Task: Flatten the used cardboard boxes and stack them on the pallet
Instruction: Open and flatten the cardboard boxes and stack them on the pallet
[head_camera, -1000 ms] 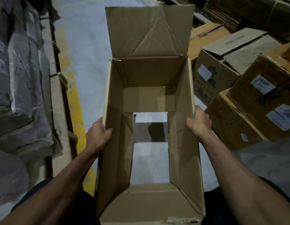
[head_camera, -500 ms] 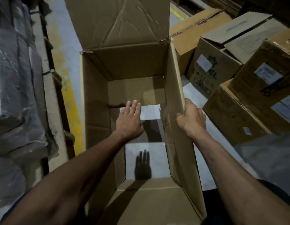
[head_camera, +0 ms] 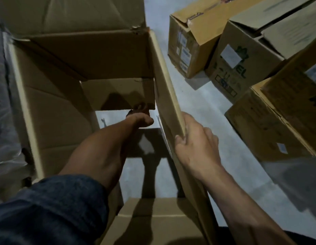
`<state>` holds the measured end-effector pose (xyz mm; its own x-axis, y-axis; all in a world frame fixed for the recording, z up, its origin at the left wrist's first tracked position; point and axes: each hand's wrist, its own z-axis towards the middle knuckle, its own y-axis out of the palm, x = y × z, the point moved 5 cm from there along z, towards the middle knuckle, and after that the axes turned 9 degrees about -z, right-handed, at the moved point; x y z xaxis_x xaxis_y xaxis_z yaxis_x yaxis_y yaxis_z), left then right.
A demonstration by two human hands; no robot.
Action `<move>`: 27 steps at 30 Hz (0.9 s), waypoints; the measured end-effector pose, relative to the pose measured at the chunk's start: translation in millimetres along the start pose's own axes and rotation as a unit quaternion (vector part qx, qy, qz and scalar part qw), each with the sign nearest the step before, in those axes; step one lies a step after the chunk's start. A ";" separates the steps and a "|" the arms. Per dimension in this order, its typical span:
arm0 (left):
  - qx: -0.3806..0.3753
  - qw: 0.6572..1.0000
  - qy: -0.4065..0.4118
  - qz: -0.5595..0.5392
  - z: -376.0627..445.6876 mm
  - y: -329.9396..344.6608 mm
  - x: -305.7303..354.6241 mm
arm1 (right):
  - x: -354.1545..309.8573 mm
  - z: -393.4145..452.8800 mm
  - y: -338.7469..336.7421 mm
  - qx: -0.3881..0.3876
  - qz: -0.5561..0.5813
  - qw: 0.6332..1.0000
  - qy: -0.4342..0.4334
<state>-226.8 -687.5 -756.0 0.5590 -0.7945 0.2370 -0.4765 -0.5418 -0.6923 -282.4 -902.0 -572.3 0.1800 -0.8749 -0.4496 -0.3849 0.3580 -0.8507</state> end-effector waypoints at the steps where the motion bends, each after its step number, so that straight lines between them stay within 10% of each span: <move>1: -0.004 1.000 -0.014 -0.011 -2.1 1.9 -0.9 | -1.9 2.6 5.0 -0.007 -0.001 1.000 -0.001; 11: 0.060 0.990 0.077 0.103 -92.3 5.6 17.9 | 3.0 7.0 -15.1 0.017 -0.002 0.997 0.069; 17: 0.325 0.912 0.118 0.219 -194.8 -55.7 10.1 | 13.0 -0.3 -28.6 0.041 0.029 0.994 0.092; 21: 0.479 0.872 0.080 0.064 -244.2 -94.9 -40.1 | 16.2 -6.7 -37.8 0.070 0.060 0.991 0.100; 27: 0.333 0.916 0.008 -0.224 -239.9 -93.7 -78.8 | 16.2 -8.1 -68.4 0.133 0.093 0.979 0.126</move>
<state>-388.9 -639.9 -546.3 0.5843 -0.5410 0.6049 0.3203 -0.5311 -0.7844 -260.5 -943.3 -519.2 -0.1133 -0.8271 -0.5505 -0.1335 0.5617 -0.8165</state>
